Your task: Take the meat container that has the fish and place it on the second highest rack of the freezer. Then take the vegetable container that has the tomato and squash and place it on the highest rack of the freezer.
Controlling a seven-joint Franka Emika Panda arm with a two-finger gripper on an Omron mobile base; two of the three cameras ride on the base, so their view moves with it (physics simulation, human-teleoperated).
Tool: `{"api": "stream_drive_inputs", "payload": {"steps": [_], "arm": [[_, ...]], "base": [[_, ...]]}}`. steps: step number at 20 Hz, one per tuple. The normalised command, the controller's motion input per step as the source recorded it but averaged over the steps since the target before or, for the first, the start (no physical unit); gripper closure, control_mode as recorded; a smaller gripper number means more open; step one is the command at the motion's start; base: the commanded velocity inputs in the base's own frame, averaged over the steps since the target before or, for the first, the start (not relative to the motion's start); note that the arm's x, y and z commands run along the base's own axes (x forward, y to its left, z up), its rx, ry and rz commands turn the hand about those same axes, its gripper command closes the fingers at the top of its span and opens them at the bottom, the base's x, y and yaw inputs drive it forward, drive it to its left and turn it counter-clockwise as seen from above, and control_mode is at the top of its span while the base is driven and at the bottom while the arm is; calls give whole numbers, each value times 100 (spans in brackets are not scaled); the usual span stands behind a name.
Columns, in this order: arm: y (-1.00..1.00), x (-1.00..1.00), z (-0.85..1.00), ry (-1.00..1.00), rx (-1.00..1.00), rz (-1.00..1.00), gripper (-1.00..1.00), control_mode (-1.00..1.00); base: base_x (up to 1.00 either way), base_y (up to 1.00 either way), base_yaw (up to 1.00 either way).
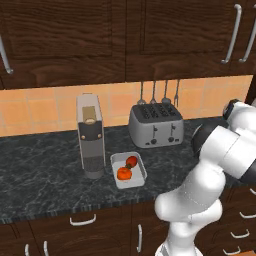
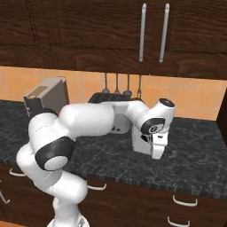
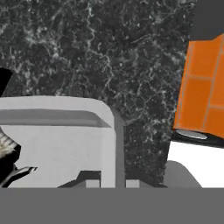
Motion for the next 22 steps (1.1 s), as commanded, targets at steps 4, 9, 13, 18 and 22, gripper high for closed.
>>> {"api": "stream_drive_inputs", "payload": {"steps": [4,9,13,18,22], "arm": [[96,-57,53,-5,-16,-24,100,-100],[100,-27,43,0,-23,-12,100,-100],[100,-34,36,0,-16,-1,100,-100],[90,-25,35,11,-3,7,100,-100],[85,-6,46,3,0,5,100,-100]], "base": [[0,0,0],[0,0,0],[0,0,0],[0,0,0],[0,0,0]]}}
